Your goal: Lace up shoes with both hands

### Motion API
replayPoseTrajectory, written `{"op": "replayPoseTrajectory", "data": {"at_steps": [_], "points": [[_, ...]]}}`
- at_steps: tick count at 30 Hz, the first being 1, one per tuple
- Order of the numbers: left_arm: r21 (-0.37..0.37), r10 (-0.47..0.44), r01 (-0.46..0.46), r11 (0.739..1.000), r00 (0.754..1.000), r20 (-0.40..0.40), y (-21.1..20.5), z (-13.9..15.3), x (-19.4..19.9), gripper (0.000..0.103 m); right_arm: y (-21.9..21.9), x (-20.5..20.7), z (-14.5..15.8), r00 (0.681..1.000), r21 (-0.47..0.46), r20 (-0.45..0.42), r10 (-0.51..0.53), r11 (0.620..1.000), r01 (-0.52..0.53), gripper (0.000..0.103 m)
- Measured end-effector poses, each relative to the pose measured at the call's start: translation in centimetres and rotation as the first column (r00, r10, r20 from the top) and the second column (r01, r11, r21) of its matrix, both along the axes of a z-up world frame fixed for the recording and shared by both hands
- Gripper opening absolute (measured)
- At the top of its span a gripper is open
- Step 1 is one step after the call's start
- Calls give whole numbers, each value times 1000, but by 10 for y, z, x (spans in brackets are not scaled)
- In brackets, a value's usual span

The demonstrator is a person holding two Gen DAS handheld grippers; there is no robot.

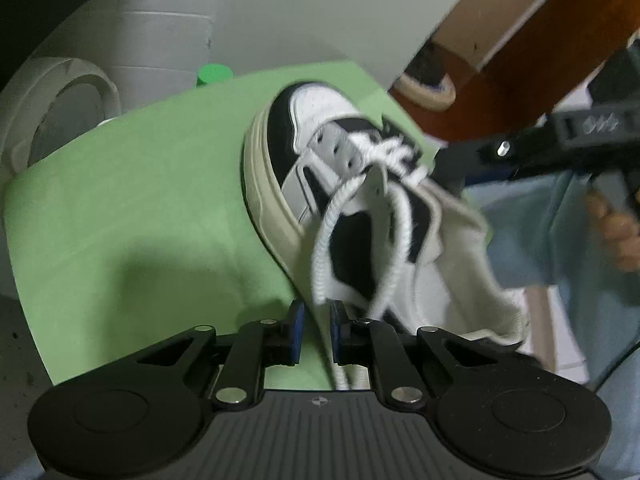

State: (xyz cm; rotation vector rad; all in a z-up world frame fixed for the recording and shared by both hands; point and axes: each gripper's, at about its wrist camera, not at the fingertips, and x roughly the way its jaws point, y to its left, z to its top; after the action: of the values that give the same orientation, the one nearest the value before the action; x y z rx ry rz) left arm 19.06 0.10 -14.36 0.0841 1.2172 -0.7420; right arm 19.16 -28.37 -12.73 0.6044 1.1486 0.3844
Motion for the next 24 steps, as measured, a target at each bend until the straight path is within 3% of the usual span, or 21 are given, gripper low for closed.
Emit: {"op": "replayPoseTrajectory", "data": {"at_steps": [3,6,11,14,16,19,20,21,22,24], "points": [[16,-26,26,1000,1000,17,-3,-5,5,11,-1,0,0,1000,-1,-1,0,1000,0,52],[-5,-22,22,1000,999,26,0,-9,9,2,-1,0,-2,1000,0,-7,-5,1000,5,53],[37,32,-39,999,986,163,1,2,11,2,1,1,-2,1000,-6,-10,2,1000,-2,53],[82,95,-125,989,948,303,8,14,17,2,1,1,-3,1000,-11,-11,3,1000,-3,54],[54,145,-178,982,913,382,13,27,18,2,1,1,-2,1000,-14,-8,4,1000,-4,54],[-59,227,-229,972,828,512,17,51,16,2,2,1,-1,1000,-19,0,8,1000,-8,54],[-76,235,-234,969,795,559,17,57,15,4,2,1,-1,1000,-22,1,10,1000,-10,54],[-70,229,-233,970,777,587,16,59,16,7,2,1,-1,1000,-24,2,11,1000,-11,54],[-40,212,-234,971,779,591,15,57,17,11,2,1,-1,1000,-25,2,11,1000,-11,54],[50,190,-257,965,817,545,15,44,25,14,2,1,-1,1000,-28,2,11,1000,-11,54]]}}
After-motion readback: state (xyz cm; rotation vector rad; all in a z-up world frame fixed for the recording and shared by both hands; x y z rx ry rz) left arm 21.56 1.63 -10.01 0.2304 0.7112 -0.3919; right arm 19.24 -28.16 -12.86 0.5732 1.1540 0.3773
